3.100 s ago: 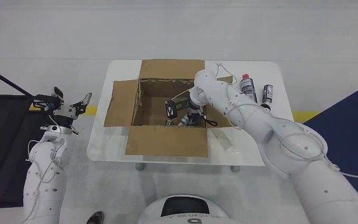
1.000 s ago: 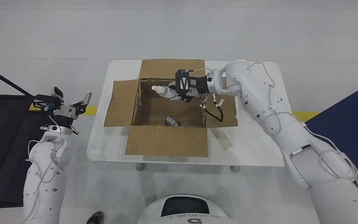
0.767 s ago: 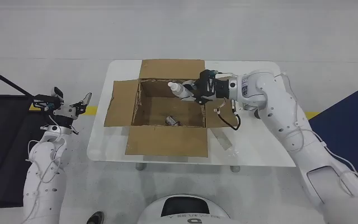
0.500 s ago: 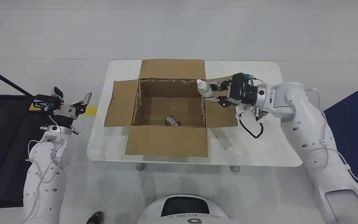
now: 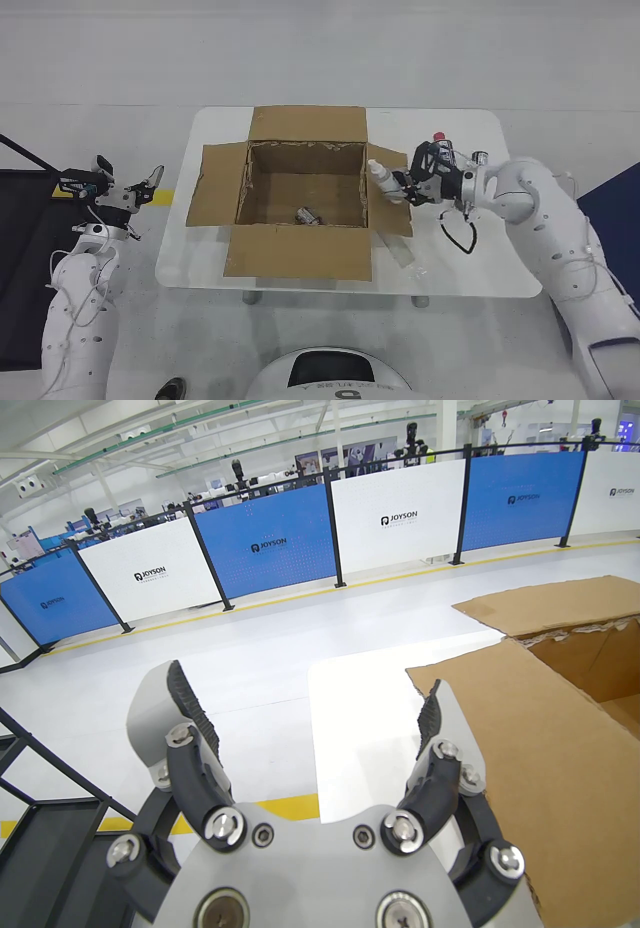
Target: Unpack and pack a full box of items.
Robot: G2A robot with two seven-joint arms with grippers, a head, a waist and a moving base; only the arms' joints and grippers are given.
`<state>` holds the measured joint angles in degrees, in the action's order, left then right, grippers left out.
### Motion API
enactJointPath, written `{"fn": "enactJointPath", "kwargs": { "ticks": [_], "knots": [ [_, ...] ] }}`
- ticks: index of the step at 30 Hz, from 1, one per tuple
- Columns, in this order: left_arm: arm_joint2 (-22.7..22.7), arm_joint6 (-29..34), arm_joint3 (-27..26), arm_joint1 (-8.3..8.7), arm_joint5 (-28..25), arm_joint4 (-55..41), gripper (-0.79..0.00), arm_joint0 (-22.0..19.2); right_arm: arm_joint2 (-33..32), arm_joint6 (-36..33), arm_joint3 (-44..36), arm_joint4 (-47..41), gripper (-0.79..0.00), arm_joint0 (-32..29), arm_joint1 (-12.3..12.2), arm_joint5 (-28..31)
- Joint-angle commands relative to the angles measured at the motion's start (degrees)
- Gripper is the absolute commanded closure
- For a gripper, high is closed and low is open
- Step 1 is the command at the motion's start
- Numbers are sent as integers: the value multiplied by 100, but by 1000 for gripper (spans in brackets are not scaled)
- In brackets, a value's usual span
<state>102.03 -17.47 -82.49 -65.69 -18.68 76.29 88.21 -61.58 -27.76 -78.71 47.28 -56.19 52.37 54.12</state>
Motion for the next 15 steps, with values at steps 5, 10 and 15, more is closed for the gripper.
{"fn": "enactJointPath", "kwargs": {
  "ticks": [5, 10, 15],
  "knots": [
    [0, 0, 0, 0, 0, 0, -785, 0, 693, -205, 355, -6, 0, 592, 244, -423],
    [0, 0, 0, 0, 0, 0, -785, 0, 1211, -104, 834, -56, 0, 1046, 474, -373],
    [0, 0, 0, 0, 0, 0, -785, 0, 1623, -2, 1183, -62, 0, 1401, 688, -323]
  ]
}}
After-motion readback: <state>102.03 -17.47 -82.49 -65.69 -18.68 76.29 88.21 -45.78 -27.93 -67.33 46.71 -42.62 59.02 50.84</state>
